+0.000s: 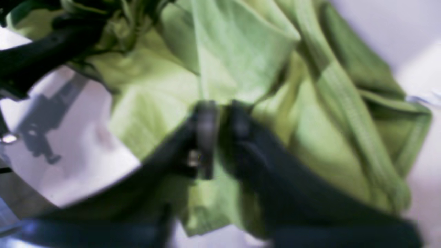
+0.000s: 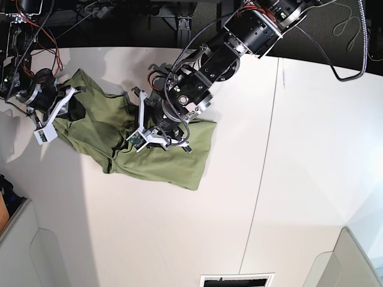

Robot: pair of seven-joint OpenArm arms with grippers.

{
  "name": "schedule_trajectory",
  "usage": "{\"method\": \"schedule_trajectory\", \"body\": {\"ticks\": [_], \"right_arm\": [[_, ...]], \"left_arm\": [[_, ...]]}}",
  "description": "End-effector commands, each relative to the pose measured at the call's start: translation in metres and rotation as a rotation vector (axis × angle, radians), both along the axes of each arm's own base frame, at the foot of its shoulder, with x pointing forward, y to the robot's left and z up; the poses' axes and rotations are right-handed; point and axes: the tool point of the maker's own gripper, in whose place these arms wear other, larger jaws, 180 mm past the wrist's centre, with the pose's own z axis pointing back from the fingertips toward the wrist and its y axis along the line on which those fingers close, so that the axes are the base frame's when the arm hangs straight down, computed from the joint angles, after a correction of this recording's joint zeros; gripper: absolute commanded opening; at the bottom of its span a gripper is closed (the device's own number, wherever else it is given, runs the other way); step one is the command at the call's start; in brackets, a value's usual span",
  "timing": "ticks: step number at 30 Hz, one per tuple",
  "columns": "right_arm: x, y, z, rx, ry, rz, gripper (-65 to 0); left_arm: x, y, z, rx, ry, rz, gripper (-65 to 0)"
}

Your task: Layout the t-shirt on the table in an organized manner, then fold the t-shirt properly

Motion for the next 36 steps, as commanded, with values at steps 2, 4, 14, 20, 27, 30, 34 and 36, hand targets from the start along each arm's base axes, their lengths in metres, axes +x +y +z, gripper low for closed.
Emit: {"method": "schedule_trajectory", "body": {"ticks": [2,4,14,20,27,30,34,36], "right_arm": [[0.008,-0.005,0.011,-0.001,-0.039,-0.006,-39.6],[0.011,-0.003,0.015,0.016,-0.049,-0.009,-38.3],[0.003,-0.02,0.048,0.025,-0.089,-0.048,-38.3],[-0.054,-0.031,0.015,0.025,0.034,-0.094,-38.3],[-0.057,-0.029,0.008,0.048,-0.01,-0.134,-38.3],[-0.052,-0.023,-0.003,0.096,0.005,-0.17,-38.3],[-0.052,-0.017,-0.023,0.157,0.051,-0.22,-38.3],[-0.052,-0.014,-0.03,0.182,0.067,-0.235,-38.3]], "left_arm": [[0.009,0.002,0.006,0.02,-0.018,0.006,-35.4],[0.01,0.002,0.007,0.02,-0.021,0.006,-35.4],[0.014,0.008,0.007,0.023,-0.017,0.026,-35.4],[0.031,0.02,0.014,0.011,-0.027,0.069,-35.4],[0.031,0.018,0.016,-0.018,-0.001,0.075,-35.4],[0.03,0.02,0.014,-0.007,0.007,0.078,-35.4],[0.03,0.019,0.014,-0.007,0.008,0.078,-35.4],[0.029,0.019,0.014,-0.008,0.008,0.076,-35.4]]}}
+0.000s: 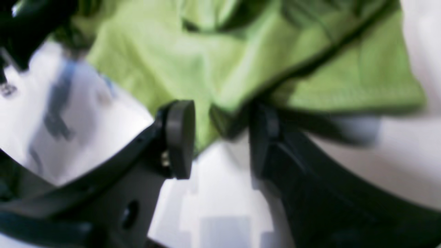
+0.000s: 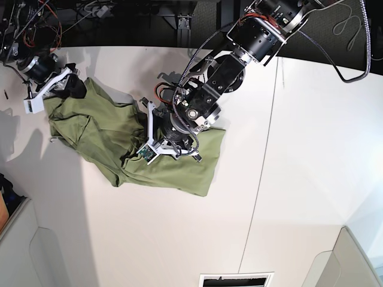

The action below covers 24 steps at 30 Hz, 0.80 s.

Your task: Layout the t-shirt on the table in an organized manner, then fold the t-shirt properly

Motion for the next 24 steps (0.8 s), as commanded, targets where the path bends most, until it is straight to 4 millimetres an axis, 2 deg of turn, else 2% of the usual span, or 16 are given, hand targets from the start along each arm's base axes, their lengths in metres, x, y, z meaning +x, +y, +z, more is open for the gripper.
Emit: {"method": "schedule_trajectory", "body": {"ticks": [1,6,8,11,12,17,24], "right_arm": [[-0.004,-0.002,-0.003,-0.012,0.024,0.007,-38.3],[-0.002,0.014,0.001,0.065,0.001,-0.002,-40.1],[-0.002,0.019,0.002,0.093,-0.001,-0.007,-47.4],[-0.002,0.022,0.001,0.102,-0.001,-0.009,-62.3],[-0.002,0.022,0.001,0.101,-0.002,-0.009,-65.0],[0.006,0.023,0.01,0.092,-0.029,0.004,-65.0],[0.025,0.032,0.055,0.021,-0.164,0.078,-65.0]], "left_arm": [[0.006,-0.002,0.008,0.0,-0.015,0.0,-35.4],[0.006,-0.002,0.008,-0.001,-0.015,0.0,-35.4],[0.006,-0.002,0.008,-0.001,-0.015,0.0,-35.4],[0.006,-0.002,0.008,-0.001,-0.015,0.0,-35.4],[0.006,-0.002,0.008,-0.001,-0.015,0.0,-35.4],[0.006,-0.002,0.008,-0.001,-0.015,0.0,-35.4],[0.006,-0.002,0.007,0.0,-0.013,0.0,-35.4]]}}
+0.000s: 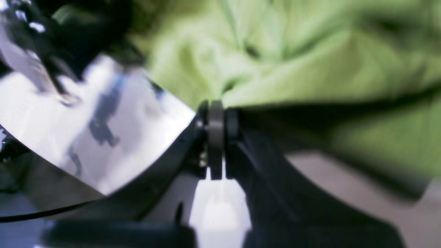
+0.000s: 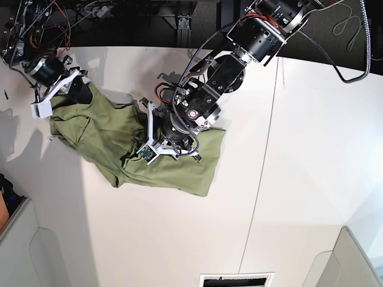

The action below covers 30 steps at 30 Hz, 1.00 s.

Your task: Layout the t-shirt on the table in an organized manner, then fold the t-shirt properly

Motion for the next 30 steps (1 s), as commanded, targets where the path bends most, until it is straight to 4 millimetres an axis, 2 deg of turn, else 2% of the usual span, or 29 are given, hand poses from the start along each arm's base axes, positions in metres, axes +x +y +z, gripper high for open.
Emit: {"method": "schedule_trajectory", "body": {"ticks": [1,5,13,19,22,24,25,30], "right_arm": [[0.009,-0.002,0.015,-0.013,-0.055,0.012,-65.0],[0.021,-0.003,0.027,-0.035,-0.099,0.018,-65.0],[0.065,-0.02,0.044,-0.115,-0.195,-0.022,-65.0],[0.093,-0.033,0.027,-0.079,-0.152,-0.077,-65.0],[0.102,-0.036,0.018,-0.051,-0.127,-0.097,-45.2],[0.105,-0.037,0.016,-0.04,-0.12,-0.103,-35.5],[0.106,-0.037,0.016,-0.039,-0.12,-0.104,-33.2],[0.108,-0.037,0.022,-0.046,-0.136,-0.102,-32.9]], "left_arm": [[0.006,-0.002,0.008,-0.001,-0.015,-0.001,-35.4],[0.004,-0.004,0.007,0.002,-0.01,-0.023,-35.4],[-0.001,-0.004,0.003,0.008,0.007,-0.027,-35.4],[-0.005,-0.003,0.0,0.011,0.017,-0.027,-35.4],[-0.006,-0.003,-0.002,0.011,0.02,-0.027,-35.4],[-0.006,-0.003,-0.002,0.011,0.02,-0.027,-35.4],[-0.006,-0.003,-0.001,0.011,0.02,-0.027,-35.4],[-0.006,-0.003,-0.001,0.011,0.019,-0.027,-35.4]]}}
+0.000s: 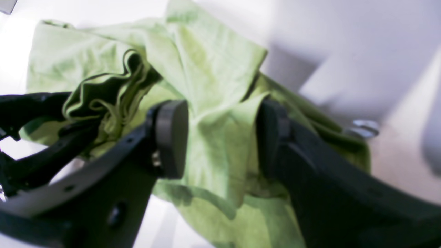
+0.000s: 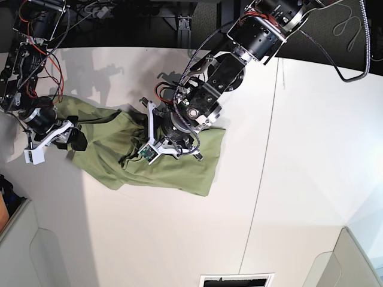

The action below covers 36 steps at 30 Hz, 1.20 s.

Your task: Layout the t-shirt on the table in an organized manner, then fold the t-shirt properly

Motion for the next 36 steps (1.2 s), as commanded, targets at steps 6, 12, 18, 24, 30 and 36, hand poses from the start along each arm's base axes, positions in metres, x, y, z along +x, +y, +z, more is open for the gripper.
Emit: {"method": "schedule_trajectory", "body": {"ticks": [6,12,18,24,30,36], "right_arm": [[0.014,-0.03,0.035,-0.076,-0.098,-0.074,-32.9],[0.004,-0.067,0.031,-0.102,-0.066,-0.192,-32.9],[-0.014,-0.077,0.006,-0.093,0.005,-0.208,-25.5],[-0.023,-0.068,-0.014,-0.004,0.045,-0.204,-24.2],[-0.017,-0.036,-0.016,0.067,0.036,-0.133,-24.3],[-0.008,-0.001,-0.018,0.067,0.042,-0.03,-24.3]], "left_arm": [[0.003,-0.001,0.004,0.006,-0.002,-0.006,-35.4],[0.003,0.001,0.003,0.01,-0.003,-0.005,-35.4],[0.003,0.001,0.004,0.01,-0.003,-0.005,-35.4],[0.003,0.0,0.004,0.009,-0.004,-0.005,-35.4],[0.003,-0.001,0.005,-0.003,0.001,-0.005,-35.4],[-0.011,-0.015,0.005,-0.062,0.055,-0.077,-35.4]]}}
